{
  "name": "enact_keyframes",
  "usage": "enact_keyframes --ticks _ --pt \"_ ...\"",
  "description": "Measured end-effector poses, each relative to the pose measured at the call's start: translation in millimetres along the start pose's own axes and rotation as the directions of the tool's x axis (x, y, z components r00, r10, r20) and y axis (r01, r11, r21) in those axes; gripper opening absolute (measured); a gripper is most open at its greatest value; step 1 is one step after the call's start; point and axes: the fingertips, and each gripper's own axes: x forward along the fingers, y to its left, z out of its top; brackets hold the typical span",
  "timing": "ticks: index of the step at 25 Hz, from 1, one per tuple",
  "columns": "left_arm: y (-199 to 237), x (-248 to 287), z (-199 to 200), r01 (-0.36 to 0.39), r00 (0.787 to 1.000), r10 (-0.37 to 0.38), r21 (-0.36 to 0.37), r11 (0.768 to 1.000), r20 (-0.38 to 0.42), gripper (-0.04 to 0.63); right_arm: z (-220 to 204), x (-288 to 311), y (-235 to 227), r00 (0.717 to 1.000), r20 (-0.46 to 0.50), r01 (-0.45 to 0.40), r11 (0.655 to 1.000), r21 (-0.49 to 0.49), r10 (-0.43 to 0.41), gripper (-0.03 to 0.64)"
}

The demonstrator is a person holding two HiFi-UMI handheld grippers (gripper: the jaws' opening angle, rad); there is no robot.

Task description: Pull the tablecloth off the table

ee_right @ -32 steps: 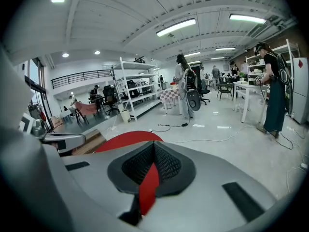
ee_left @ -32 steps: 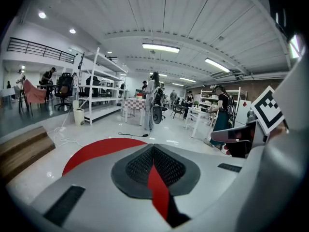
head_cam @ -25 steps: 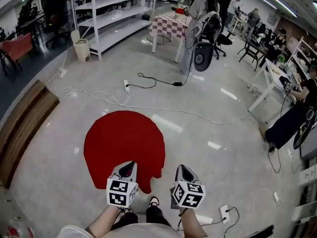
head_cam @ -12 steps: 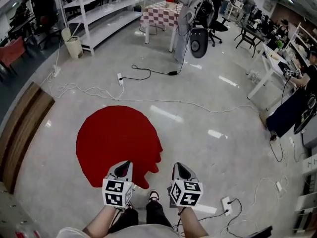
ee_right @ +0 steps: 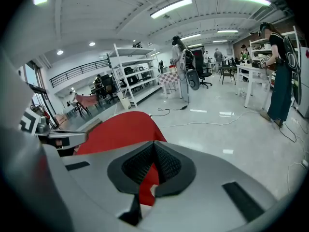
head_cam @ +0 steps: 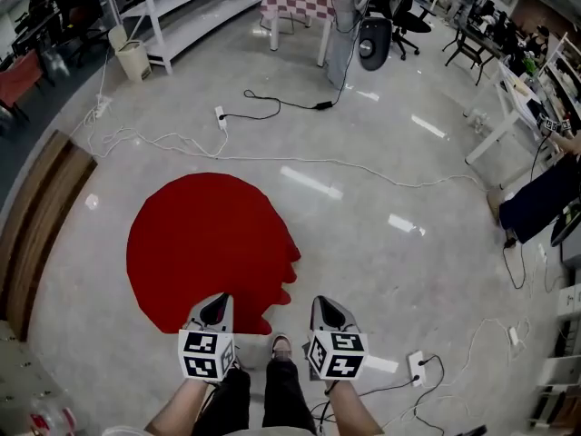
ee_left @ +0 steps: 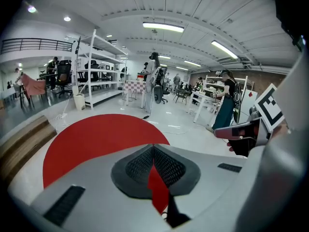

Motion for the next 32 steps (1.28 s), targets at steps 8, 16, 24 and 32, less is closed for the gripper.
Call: enact_keyframes --ticks 8,16,24,32 --pt "21 11 -25 -0.058 0.997 0.056 -0.036 0.998 -0.054 0.018 -22 32 -4 0.998 -0.059 -0.035 0.999 -0.025 0.034 0.025" --pt "12 29 -24 -0.057 0.997 0.054 -0.059 0.997 -0.053 0.018 -23 60 -10 0.990 -0.085 -0.120 0.992 -0.044 0.116 0.026" --pt "20 36 -33 -0.087 0.994 0.083 -0.056 0.995 -0.066 0.018 -34 92 -13 0.964 -0.163 -0.232 0.966 -0.111 0.212 0.121" --pt "31 40 -44 -0.118 0.991 0.111 -0.082 0.990 -0.080 0.018 -43 119 -5 0.909 -0.251 -0.388 0.897 -0.212 0.334 0.226"
